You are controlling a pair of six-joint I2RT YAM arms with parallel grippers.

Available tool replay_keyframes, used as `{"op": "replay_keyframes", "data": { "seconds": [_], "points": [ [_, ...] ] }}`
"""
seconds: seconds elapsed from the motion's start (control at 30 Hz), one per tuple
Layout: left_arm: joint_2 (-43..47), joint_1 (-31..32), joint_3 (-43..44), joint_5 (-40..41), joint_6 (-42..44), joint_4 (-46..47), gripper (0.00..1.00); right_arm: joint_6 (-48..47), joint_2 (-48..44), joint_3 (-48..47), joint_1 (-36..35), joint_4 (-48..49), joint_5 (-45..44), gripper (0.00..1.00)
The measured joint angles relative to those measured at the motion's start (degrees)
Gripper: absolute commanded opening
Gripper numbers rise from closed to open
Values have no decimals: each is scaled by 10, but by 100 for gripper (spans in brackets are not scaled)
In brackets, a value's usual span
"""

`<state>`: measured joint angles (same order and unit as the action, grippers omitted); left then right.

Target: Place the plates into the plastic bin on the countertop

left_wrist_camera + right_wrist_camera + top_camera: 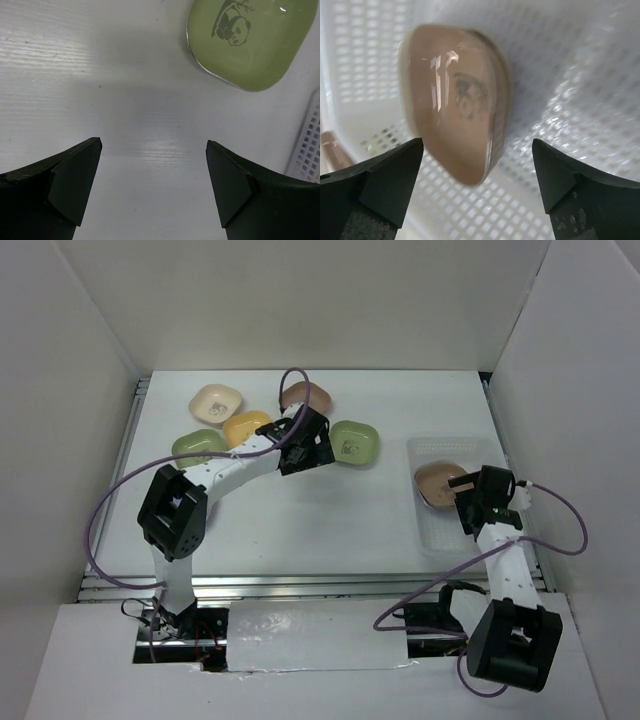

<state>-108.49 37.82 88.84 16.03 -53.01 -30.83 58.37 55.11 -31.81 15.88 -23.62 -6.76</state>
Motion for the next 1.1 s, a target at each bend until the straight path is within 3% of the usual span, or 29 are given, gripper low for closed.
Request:
{"op": "replay_keyframes", "data": {
  "seconds": [0.3, 0.5, 0.6, 0.77, 0.87, 0.9, 0.93, 1.0, 1.03, 1.1],
  "points": [
    [-61, 0, 54, -36, -26, 26, 99, -13, -151, -55, -59, -35, 0, 100],
    [-180, -2, 202, -34, -29, 16, 99, -45, -243, -78, -62, -63, 17, 100],
    [-238, -4, 276, -17, -32, -7, 91, -59, -254, -89, -64, -87, 33, 100],
    [-283, -15, 294, -3, -50, -41, 66, -77, -268, -121, -64, -121, 52, 100],
    [-285, -24, 276, -1, -61, -45, 59, -83, -279, -139, -64, -123, 65, 100],
    [-284, -26, 273, 1, -62, -41, 53, -84, -280, -142, -64, -122, 69, 100],
    [-284, -28, 266, 3, -64, -34, 27, -85, -280, -143, -64, -122, 73, 100],
    [-281, -31, 256, 3, -70, -24, 5, -86, -278, -143, -64, -122, 82, 100],
    [-280, -33, 253, -1, -76, -14, 0, -86, -276, -142, -64, -122, 86, 100],
    [-273, -33, 252, 2, -73, -12, 0, -89, -275, -133, -64, -114, 98, 100]
  ]
}}
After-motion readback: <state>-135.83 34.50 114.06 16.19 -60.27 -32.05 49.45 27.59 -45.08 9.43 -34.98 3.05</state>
